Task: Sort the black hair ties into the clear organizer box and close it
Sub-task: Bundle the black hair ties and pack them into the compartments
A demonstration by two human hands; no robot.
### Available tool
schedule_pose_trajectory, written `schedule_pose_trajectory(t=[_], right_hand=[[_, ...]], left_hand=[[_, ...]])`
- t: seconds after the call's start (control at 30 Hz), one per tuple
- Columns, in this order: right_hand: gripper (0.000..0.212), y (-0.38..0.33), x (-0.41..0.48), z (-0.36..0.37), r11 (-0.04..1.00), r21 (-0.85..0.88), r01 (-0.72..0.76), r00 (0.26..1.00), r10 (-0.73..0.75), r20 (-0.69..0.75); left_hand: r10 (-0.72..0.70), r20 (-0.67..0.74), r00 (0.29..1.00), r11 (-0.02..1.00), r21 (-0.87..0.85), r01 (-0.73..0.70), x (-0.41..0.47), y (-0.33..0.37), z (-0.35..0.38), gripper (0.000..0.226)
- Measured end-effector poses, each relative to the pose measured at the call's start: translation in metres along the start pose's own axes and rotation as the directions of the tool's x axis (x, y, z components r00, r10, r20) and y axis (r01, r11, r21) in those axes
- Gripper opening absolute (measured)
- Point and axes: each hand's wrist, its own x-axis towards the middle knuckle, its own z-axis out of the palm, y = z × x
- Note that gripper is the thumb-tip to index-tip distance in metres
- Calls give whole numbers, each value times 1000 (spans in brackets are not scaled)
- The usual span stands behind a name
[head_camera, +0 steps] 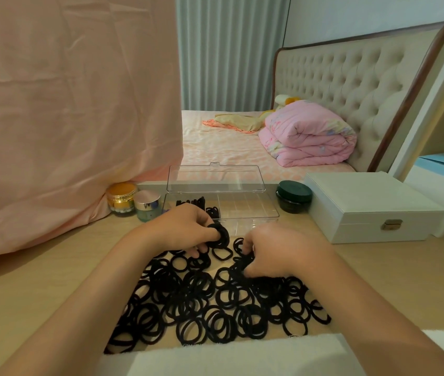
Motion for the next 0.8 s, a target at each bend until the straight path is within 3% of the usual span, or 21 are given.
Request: schedule_pose_trajectory(t=[0.13, 0.33, 0.47, 0.67, 0.8], right_hand=[[36, -6, 0, 3, 995, -75, 68, 996, -73, -60], [24, 5, -10, -20, 940, 286, 186, 974, -139, -179], [21, 11, -15, -30, 787, 555, 270, 960, -176, -217], [23, 5, -12, -24, 410, 867, 283, 956, -197, -218], [23, -1, -7, -15, 458, 857, 234, 971, -70, -227]], left_hand=[[8, -6, 1000, 1000, 27, -7, 0, 0, 1, 15], [30, -17, 999, 1000, 4, -30, 1, -4, -2, 11], [36, -44, 998, 999, -24, -38, 1, -5, -3, 9], [78, 20, 997, 974, -216, -72, 1, -4, 4, 22], [117, 153, 981, 924, -380, -51, -2, -2, 3, 18]])
